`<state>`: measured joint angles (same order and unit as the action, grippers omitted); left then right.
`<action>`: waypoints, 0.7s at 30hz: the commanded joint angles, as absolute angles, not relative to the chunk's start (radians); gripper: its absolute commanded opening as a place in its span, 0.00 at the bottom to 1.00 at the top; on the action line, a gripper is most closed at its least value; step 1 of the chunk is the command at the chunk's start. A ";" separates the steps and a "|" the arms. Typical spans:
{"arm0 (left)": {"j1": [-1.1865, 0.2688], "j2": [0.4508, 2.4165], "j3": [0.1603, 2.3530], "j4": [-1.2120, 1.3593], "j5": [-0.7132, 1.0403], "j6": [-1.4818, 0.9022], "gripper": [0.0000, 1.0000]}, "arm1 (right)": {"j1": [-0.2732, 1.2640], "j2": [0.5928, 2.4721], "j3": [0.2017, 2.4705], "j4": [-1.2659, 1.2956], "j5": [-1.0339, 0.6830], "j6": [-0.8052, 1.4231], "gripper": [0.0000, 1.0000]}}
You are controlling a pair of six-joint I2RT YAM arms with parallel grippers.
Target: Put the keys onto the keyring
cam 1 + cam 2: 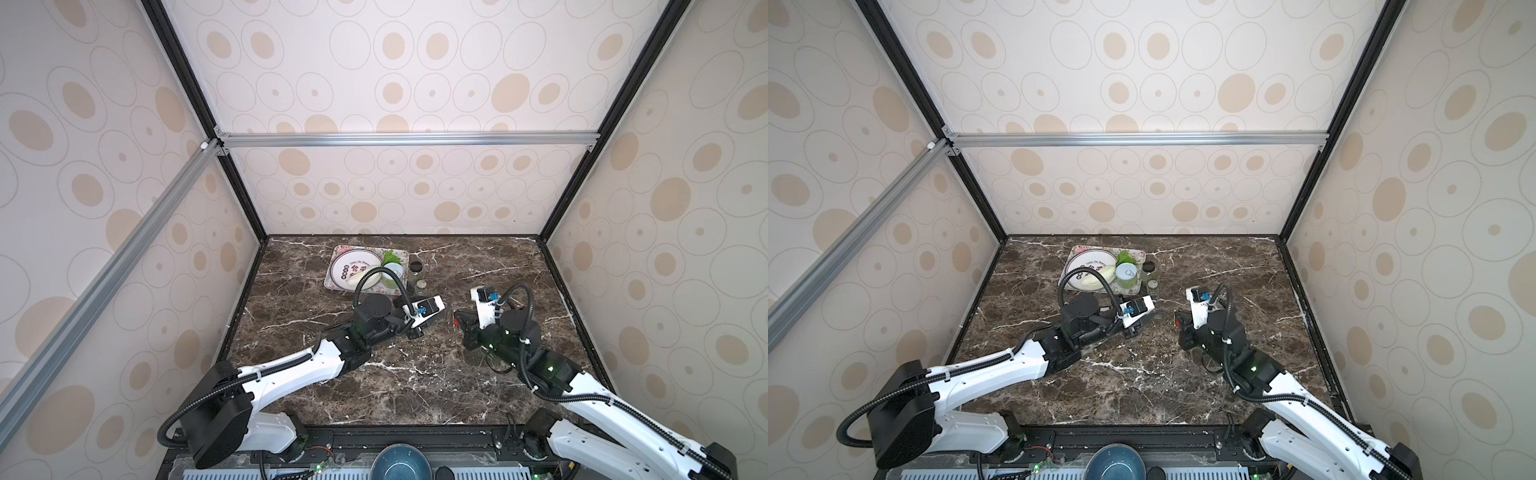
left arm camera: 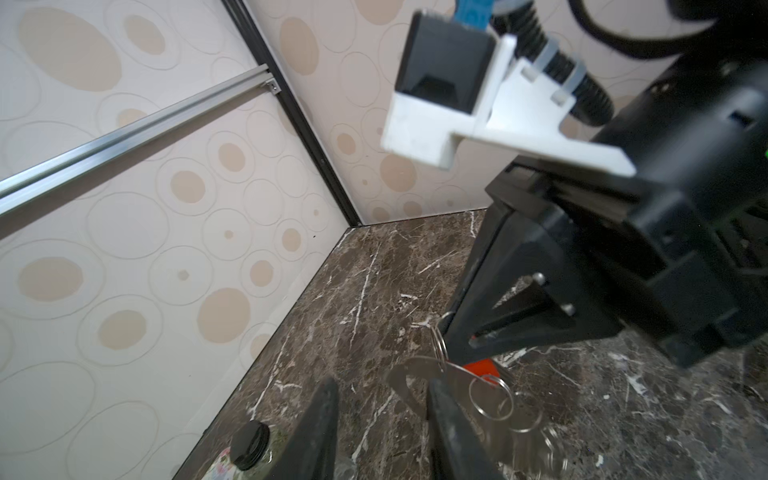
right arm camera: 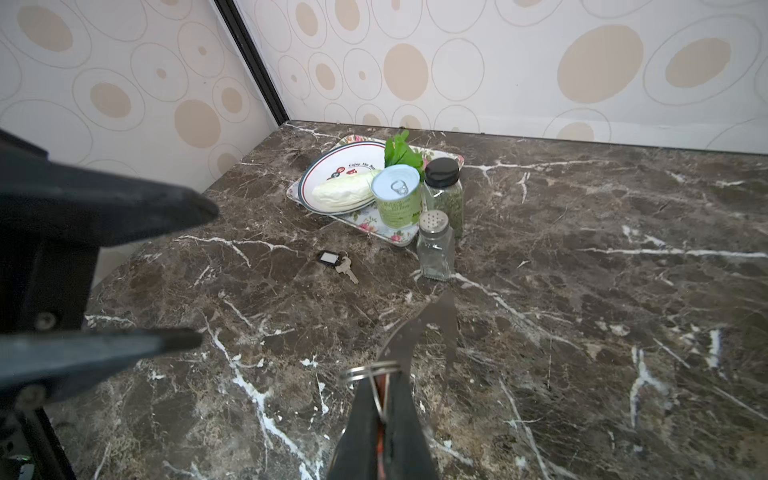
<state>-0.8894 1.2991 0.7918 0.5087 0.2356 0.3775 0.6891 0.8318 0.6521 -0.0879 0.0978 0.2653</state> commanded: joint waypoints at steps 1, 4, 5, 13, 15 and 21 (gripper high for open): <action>-0.889 1.225 0.759 0.529 0.128 0.337 0.40 | 0.719 0.892 0.768 -0.270 0.184 0.269 0.00; -0.887 1.192 0.723 0.525 0.096 0.324 0.41 | 0.742 0.968 0.848 -0.344 0.193 0.258 0.00; -0.887 1.188 0.710 0.523 0.078 0.323 0.40 | 0.752 0.992 0.876 -0.373 0.196 0.252 0.00; -0.885 1.148 0.561 0.620 0.015 0.215 0.38 | 0.824 1.086 0.960 -0.464 0.246 0.191 0.00; -0.885 1.141 0.524 0.655 0.015 0.167 0.38 | 0.832 1.091 0.953 -0.463 0.247 0.181 0.00; -0.885 1.136 0.477 0.704 0.053 0.080 0.39 | 0.863 1.092 0.928 -0.445 0.231 0.151 0.00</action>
